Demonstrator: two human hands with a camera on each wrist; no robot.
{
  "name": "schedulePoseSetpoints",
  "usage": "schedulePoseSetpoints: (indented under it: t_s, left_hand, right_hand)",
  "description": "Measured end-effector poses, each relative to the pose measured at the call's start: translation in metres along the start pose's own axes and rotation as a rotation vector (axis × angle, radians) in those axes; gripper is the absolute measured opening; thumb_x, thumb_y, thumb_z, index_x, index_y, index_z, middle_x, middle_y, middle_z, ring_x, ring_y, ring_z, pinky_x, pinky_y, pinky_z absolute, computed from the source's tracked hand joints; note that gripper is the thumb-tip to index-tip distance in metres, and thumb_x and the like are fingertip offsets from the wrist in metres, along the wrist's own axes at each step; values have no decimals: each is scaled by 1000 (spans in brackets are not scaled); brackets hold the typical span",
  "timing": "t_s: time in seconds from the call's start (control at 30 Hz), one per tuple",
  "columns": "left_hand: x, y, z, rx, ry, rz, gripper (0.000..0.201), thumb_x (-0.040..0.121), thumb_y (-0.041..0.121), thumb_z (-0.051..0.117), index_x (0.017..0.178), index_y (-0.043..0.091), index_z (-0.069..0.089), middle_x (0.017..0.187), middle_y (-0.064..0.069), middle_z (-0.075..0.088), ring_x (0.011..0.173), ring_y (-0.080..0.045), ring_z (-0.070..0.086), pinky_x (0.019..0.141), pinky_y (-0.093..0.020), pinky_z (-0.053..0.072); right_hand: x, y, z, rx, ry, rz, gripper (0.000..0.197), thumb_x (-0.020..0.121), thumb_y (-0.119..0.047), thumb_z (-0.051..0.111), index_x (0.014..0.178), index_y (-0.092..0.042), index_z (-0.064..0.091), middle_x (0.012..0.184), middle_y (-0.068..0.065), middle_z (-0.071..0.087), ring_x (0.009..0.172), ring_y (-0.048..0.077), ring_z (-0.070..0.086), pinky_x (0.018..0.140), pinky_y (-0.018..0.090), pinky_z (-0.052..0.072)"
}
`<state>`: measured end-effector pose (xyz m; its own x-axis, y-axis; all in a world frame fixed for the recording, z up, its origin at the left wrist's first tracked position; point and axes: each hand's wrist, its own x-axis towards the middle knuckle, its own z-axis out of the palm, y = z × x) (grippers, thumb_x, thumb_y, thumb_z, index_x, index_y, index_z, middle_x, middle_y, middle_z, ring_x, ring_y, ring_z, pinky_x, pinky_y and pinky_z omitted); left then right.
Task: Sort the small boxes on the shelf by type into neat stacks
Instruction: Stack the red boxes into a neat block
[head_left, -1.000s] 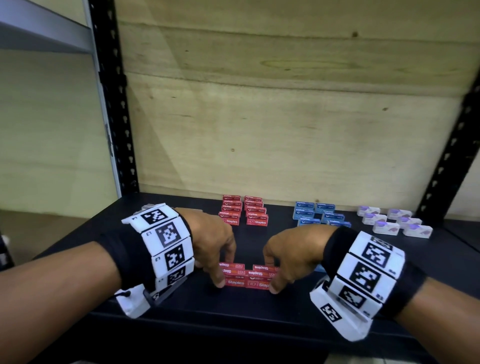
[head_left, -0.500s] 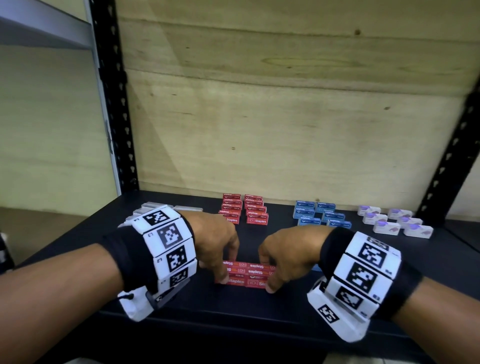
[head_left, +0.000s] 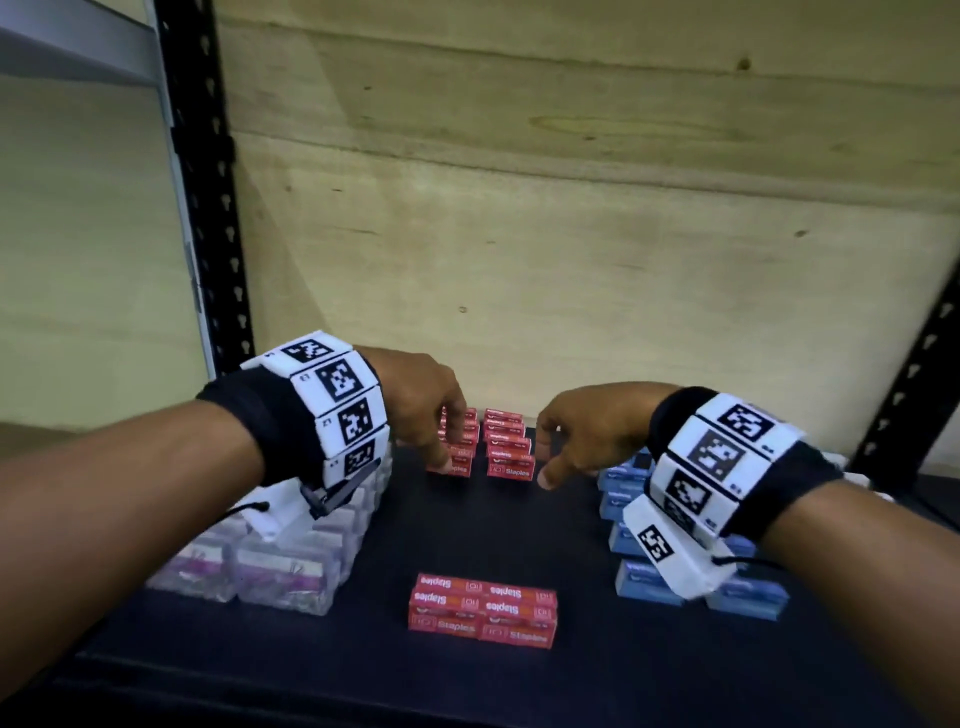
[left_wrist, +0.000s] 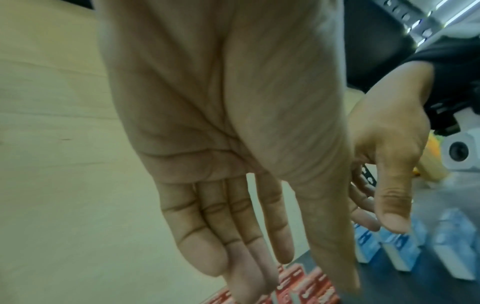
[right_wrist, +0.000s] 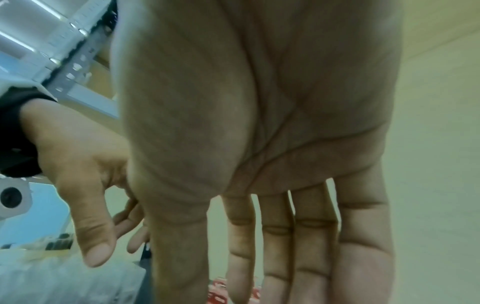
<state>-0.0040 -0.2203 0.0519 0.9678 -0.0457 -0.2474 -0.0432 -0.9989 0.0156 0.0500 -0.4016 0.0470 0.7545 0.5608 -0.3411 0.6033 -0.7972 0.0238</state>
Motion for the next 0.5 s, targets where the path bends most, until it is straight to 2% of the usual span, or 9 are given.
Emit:
schedulePoseSetpoints:
  t_s: [0.1, 0.17, 0.27, 0.33, 0.4, 0.5]
  left_hand:
    - [24, -7, -4, 81, 23, -40, 21, 81, 38, 77, 97, 30, 67, 96, 9, 68, 74, -1, 56, 60, -19, 39]
    - [38, -11, -3, 116, 7, -66, 22, 81, 37, 76, 100, 27, 69, 93, 10, 66, 70, 1, 51, 58, -19, 38]
    - [56, -13, -2, 162, -28, -86, 25, 81, 36, 77, 103, 27, 70, 93, 11, 63, 73, -3, 53, 58, -19, 38]
    - [65, -14, -2, 182, -50, -100, 26, 82, 35, 77, 105, 26, 69, 95, 10, 63, 79, -7, 55, 60, -20, 40]
    - [73, -13, -4, 186, -90, -89, 29, 81, 34, 78, 107, 24, 69, 97, 9, 64, 83, -9, 57, 64, -21, 42]
    - [85, -15, -2, 173, -174, -69, 30, 82, 28, 78, 109, 19, 69, 91, 8, 64, 75, -6, 55, 61, -18, 42]
  right_hand:
    - [29, 9, -3, -41, 56, 13, 34, 86, -38, 72, 111, -16, 68, 105, 3, 71, 82, 16, 59, 71, 28, 46]
    - [43, 11, -1, -81, 45, 16, 35, 87, -36, 72, 114, -15, 67, 111, 2, 69, 87, 17, 58, 76, 30, 46]
    - [61, 12, -2, -106, 13, -2, 36, 87, -33, 72, 117, -14, 66, 114, 2, 68, 94, 19, 60, 77, 29, 44]
    - [68, 11, -5, -118, -7, -18, 35, 87, -31, 73, 116, -14, 66, 110, 1, 68, 96, 20, 62, 74, 28, 45]
    - [75, 10, -8, -147, -20, -30, 34, 86, -31, 73, 115, -13, 68, 97, -2, 67, 87, 18, 61, 65, 25, 44]
    - [82, 8, -8, -195, -59, -31, 32, 86, -27, 73, 114, -10, 69, 84, -1, 63, 79, 18, 58, 66, 26, 46]
